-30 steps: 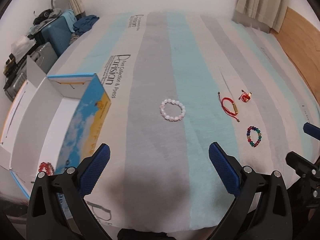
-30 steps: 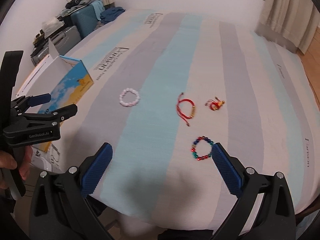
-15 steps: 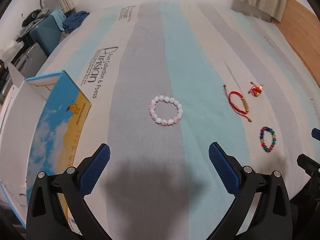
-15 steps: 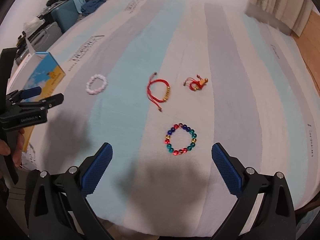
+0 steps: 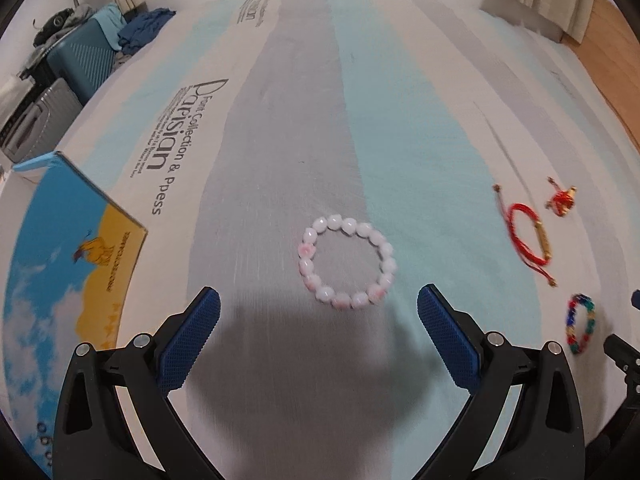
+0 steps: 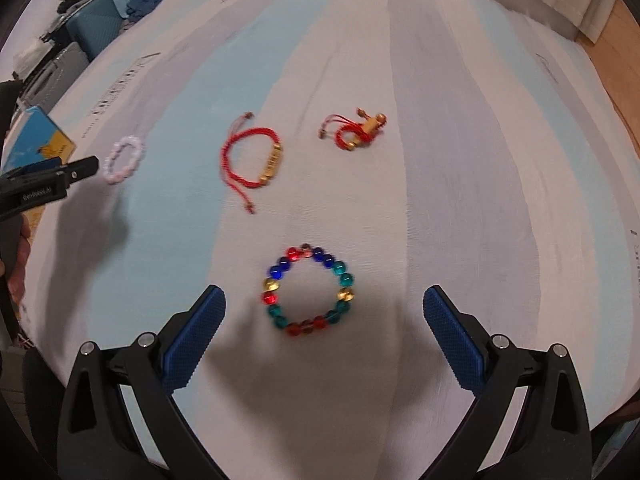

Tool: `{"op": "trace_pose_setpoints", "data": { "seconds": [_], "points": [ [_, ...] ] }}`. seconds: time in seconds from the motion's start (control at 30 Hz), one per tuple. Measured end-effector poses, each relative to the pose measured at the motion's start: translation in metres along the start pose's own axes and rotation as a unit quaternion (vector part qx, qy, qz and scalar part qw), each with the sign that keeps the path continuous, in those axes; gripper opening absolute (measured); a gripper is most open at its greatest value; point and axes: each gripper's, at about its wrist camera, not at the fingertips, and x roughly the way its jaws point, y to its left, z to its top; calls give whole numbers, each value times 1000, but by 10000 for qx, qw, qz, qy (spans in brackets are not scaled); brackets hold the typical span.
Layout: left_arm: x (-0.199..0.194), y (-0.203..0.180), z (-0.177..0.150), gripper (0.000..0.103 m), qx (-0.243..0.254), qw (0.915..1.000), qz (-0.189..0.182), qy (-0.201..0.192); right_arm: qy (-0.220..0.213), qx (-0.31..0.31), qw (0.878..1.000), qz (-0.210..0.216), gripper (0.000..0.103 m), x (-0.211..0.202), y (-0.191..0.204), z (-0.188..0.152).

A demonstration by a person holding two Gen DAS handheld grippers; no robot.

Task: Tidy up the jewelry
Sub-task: 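Grasp the pink-white bead bracelet with the left gripper while the right grasps the multicolour bracelet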

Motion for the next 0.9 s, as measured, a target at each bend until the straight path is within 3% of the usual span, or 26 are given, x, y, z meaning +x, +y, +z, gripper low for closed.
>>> {"op": "trace_pose_setpoints", "data": {
  "seconds": [0.37, 0.67, 0.9],
  "points": [
    [43, 16, 6, 97, -203, 9997, 72, 81, 218, 19, 9998, -28, 86, 45, -11, 0],
    [60, 21, 1, 95, -206, 9995, 173, 163, 215, -12, 9998, -44, 79, 52, -10, -4],
    [55, 11, -3, 78, 3, 9998, 188, 68, 240, -67, 9997, -22, 63, 49, -11, -10]
  ]
}}
